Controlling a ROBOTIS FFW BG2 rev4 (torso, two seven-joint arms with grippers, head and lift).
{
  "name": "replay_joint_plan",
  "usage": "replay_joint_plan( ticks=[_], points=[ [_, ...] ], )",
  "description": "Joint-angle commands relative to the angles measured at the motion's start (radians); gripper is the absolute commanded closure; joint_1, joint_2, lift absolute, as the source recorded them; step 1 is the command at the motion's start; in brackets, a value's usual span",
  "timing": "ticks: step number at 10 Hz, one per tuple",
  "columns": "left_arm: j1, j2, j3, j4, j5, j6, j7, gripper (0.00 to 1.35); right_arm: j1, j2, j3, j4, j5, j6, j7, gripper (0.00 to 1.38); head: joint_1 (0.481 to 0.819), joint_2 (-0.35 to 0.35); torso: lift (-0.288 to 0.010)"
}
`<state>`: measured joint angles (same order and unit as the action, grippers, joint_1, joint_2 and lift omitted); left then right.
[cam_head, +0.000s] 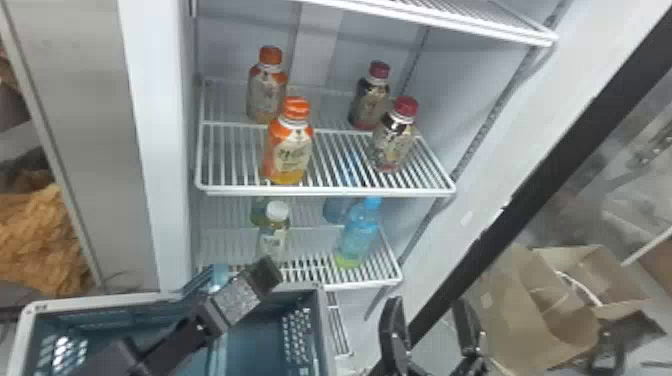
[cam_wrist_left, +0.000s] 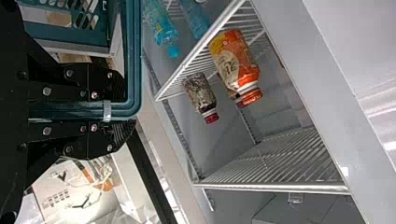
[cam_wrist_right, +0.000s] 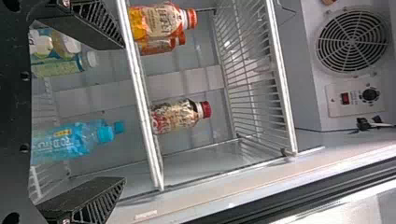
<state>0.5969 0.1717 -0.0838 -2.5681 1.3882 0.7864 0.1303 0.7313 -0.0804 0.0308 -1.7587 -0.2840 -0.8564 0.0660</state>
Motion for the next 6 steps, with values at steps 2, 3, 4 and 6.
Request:
replay_joint_plan(
  ticks=[2, 3, 4, 6],
  points=[
    [-0.001, 0.0, 0.0, 0.002, 0.0, 0.001, 0.0, 1.2, 0.0, 0.004, -0.025, -0.012, 0.023, -0.008, 0.0, 0.0, 0.695, -0.35, -0.069],
    [-0.001, 0.0, 0.0, 0.0, 0.0, 0.001, 0.0, 1.2, 0.0, 0.007, -0.045, -0.024, 0.051, -0.008, 0.0, 0.02, 0.695, -0.35, -0.069],
    [-0.001, 0.0, 0.0, 0.0, 0.0, 0.004, 0.0, 1.2, 0.0, 0.008, -0.057, -0.027, 0.057, -0.008, 0.0, 0.06, 0.695, -0.35, -0.069],
    [0.002, -0.001, 0.004, 0.0, 0.0, 0.004, -0.001, 1.2, 0.0, 0.01, -0.059, -0.027, 0.055, -0.008, 0.0, 0.06, 0.695, -0.35, -0.069]
  ],
)
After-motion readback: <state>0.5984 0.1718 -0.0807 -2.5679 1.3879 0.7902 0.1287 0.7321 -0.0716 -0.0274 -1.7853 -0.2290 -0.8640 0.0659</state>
